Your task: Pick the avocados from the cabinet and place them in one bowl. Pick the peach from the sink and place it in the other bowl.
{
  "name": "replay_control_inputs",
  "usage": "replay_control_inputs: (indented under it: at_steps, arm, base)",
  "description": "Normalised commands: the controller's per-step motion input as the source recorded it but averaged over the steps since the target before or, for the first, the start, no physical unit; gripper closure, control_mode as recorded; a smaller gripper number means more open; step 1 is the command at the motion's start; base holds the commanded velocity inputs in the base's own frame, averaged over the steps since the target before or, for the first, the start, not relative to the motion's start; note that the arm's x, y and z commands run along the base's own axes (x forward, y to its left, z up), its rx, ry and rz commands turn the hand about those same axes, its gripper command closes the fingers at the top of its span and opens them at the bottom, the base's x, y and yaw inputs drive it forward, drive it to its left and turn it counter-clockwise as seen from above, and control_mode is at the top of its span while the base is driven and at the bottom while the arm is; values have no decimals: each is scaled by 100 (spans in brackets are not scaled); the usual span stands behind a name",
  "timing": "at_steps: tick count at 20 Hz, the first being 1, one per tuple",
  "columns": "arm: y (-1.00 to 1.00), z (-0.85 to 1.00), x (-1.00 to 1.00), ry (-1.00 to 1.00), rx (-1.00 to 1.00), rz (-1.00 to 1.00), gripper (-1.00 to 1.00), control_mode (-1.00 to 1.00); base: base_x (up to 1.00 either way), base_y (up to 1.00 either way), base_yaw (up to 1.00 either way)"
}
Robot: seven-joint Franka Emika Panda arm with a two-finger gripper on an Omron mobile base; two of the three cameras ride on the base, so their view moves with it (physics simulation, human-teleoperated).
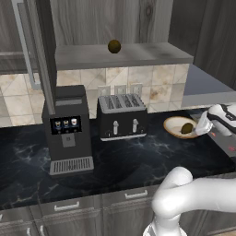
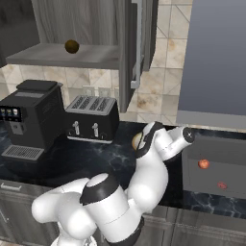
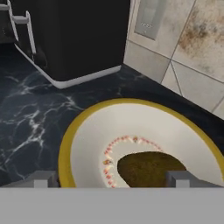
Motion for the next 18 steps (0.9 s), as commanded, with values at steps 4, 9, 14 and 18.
replay_control_inputs:
  at_steps: [4,9,14,18]
  arm:
    - [-22,14,-6,0,-1,0,-100,-100]
    - [-46,12,-13,0,0,-1,-100,-100]
    - [-32,14,-31,-4,0,-6,-100,-100]
    - [-29,16,-38,-1,0,-20,-100,-100]
  base:
    - [0,0,0]
    - [0,0,0]
    - [0,0,0]
    - [0,0,0]
